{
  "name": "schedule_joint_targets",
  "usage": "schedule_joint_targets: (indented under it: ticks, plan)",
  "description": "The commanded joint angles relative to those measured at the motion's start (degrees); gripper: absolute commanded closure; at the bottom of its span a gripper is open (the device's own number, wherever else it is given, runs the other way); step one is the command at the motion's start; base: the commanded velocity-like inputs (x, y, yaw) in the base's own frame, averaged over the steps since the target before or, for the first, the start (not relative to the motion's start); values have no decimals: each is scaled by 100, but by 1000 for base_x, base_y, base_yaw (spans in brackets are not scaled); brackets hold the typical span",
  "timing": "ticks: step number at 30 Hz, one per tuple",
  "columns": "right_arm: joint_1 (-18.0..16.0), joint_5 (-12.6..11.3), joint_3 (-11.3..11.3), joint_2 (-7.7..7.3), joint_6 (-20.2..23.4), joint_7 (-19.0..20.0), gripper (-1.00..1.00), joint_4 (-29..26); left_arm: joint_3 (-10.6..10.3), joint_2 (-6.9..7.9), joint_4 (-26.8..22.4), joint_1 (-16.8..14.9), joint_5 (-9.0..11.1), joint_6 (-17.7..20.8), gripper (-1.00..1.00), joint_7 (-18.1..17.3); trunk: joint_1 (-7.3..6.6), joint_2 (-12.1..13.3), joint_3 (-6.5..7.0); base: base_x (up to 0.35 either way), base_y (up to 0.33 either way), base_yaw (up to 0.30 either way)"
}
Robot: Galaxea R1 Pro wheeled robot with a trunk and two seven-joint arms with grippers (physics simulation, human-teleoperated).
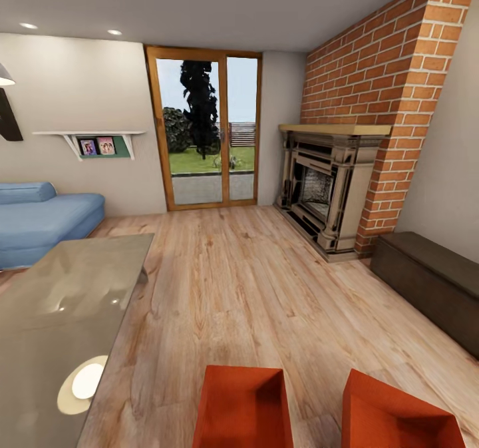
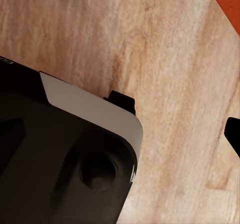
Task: Move the two storage containers from the living room to the garage. In the garage, place one container on the floor and stack the other container on top of it (either order is fine).
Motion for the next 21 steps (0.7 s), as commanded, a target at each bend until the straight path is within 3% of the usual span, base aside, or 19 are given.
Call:
schedule_joint_targets:
  ticks: [1,21]
  plan:
    - [-5,-52,49,3,-28,-7,-100,13,3,0,-4,-1,49,-7,-100,1,0,-3,-5,0,0,0]
    - [-5,-59,34,3,-21,-7,-100,13,8,0,-5,0,49,-4,-100,2,0,-3,-110,0,0,0]
